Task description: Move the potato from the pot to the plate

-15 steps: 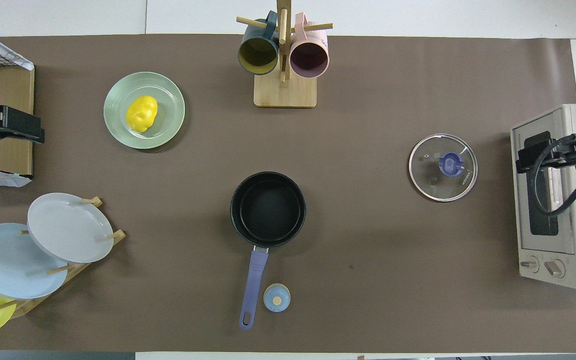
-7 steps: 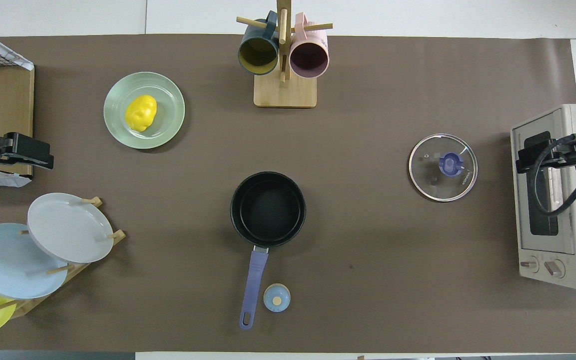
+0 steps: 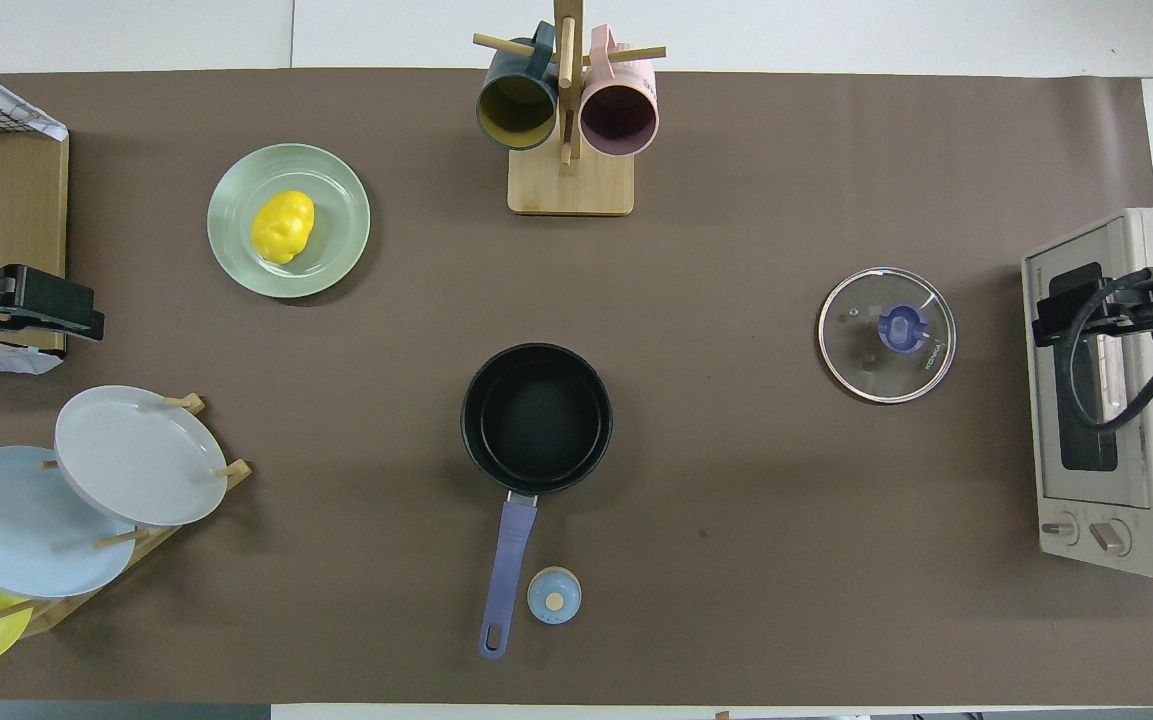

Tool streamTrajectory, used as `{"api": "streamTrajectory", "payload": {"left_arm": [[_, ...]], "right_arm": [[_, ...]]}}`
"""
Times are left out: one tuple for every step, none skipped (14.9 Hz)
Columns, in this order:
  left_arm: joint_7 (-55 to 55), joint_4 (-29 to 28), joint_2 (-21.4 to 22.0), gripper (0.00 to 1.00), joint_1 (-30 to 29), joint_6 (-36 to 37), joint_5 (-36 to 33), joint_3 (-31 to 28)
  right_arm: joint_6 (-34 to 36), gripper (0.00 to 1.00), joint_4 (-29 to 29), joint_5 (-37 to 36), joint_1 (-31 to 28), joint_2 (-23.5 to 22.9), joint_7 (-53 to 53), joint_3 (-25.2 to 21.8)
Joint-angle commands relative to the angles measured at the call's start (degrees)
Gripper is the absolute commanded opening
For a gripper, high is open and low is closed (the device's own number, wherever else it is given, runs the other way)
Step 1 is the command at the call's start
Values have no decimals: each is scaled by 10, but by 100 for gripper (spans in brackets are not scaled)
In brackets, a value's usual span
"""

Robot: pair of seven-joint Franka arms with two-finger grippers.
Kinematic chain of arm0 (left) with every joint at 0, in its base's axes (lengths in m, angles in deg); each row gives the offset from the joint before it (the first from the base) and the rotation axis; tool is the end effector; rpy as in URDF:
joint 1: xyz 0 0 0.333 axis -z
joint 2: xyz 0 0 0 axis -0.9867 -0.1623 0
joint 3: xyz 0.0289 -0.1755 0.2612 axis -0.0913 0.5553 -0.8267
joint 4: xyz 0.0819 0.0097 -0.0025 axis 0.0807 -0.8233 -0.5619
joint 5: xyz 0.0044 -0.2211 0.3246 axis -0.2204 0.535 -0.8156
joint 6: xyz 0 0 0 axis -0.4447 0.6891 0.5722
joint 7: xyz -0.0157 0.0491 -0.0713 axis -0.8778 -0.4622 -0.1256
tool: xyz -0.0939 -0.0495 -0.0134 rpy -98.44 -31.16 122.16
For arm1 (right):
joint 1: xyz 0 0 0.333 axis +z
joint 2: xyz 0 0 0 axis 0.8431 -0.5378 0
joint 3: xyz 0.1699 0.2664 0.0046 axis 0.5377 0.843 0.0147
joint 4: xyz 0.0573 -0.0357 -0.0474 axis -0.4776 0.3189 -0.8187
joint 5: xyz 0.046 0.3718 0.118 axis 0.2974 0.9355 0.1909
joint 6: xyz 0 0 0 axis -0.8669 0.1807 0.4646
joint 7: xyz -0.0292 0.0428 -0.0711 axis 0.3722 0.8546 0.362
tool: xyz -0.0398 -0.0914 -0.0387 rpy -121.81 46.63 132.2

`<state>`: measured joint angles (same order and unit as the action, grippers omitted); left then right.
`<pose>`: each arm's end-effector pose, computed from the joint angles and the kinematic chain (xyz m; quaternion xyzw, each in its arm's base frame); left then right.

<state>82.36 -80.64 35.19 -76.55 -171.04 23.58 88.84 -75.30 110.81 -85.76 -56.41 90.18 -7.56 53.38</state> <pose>0.5351 -0.0592 0.6394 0.9993 -0.0199 -0.0303 0.0076 0.5419 -0.0069 0.6066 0.9990 0.0068 -0.0426 0.0078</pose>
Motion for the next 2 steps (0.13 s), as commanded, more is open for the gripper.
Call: {"api": "streamTrajectory", "payload": {"left_arm": [[-3, 11, -6, 100, 5, 3, 5, -4], [-2, 11, -5, 100, 5, 3, 5, -4]], "right_arm": [[6, 100, 3, 11, -9, 6, -10, 4], [6, 100, 2, 11, -9, 6, -10, 4]]}}
